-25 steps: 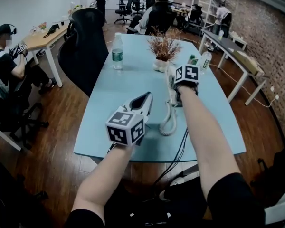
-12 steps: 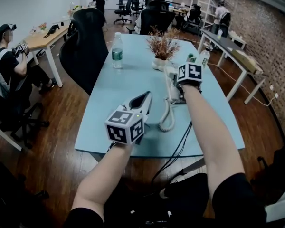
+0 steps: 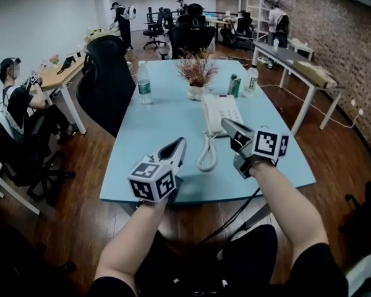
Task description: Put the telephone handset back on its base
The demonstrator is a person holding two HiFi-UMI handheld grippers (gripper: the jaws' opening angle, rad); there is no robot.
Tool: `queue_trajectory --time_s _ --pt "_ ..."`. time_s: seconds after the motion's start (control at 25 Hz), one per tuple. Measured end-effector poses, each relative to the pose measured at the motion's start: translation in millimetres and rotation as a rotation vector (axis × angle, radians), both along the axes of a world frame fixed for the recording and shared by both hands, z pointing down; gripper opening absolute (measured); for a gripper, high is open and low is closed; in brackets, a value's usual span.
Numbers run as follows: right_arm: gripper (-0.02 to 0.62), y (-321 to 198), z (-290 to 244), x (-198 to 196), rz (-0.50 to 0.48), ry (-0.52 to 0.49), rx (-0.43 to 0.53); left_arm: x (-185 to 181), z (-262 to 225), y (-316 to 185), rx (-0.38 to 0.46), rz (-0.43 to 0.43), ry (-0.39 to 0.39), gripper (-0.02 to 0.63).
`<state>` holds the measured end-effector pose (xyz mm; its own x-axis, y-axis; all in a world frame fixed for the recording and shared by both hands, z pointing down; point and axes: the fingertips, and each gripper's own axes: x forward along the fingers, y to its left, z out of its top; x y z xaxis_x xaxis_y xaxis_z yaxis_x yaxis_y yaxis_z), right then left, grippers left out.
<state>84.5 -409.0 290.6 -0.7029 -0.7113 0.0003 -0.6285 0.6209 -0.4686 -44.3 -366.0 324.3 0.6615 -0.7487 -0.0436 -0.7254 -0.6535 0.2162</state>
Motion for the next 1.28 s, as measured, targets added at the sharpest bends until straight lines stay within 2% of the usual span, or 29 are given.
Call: queue_trajectory --time_s 0.12,0.28,0.32,0.36,0.48,0.6,0.72,0.88,1.04,1.16,1.28 --pt "0.008 44.8 2.6 24.7 0.01 -0.04 0.012 8.6 -3.2 19.3 0.0 0.032 0.0 -0.003" --pt "0.008 120.4 3.3 45.6 -0.045 -0.281 -0.006 17.4 -5.6 61.6 -0.003 0.102 0.0 -0.003" --pt "0.008 139.2 9.3 48.1 -0.054 -0.309 -0.008 17.6 -3.8 71.8 -0.011 0.115 0.003 -0.003" --pt "0.008 156.2 20.1 49.7 -0.051 -0.303 -0.015 17.1 -1.1 81.1 -0.023 0.123 0.01 -0.003" --pt "0.007 191.0 52.6 53.8 -0.001 -0.201 -0.002 13.9 9.7 100.9 -0.053 0.126 0.01 -0.003" --pt "0.008 201.6 59.1 59.4 0.045 -0.142 0.094 8.1 18.3 108.5 -0.056 0.091 -0.009 -0.003" --pt "0.007 202.9 65.6 60.3 0.052 -0.083 0.11 6.1 26.4 119.5 -0.083 0.077 0.029 -0.003" --pt "0.008 212.3 83.7 62.5 0.045 -0.095 0.093 7.4 34.8 136.4 -0.086 0.094 -0.001 -0.003" --pt "0.008 219.1 86.5 44.9 0.013 -0.08 0.095 15.0 34.4 142.9 -0.08 0.142 -0.005 -0.003" --pt "0.008 228.8 87.0 35.7 -0.003 -0.051 0.105 14.5 40.4 147.7 -0.092 0.135 -0.051 -0.003" --pt "0.008 231.0 86.0 35.3 0.0 -0.048 0.11 14.0 38.4 149.3 -0.09 0.131 -0.055 -0.003"
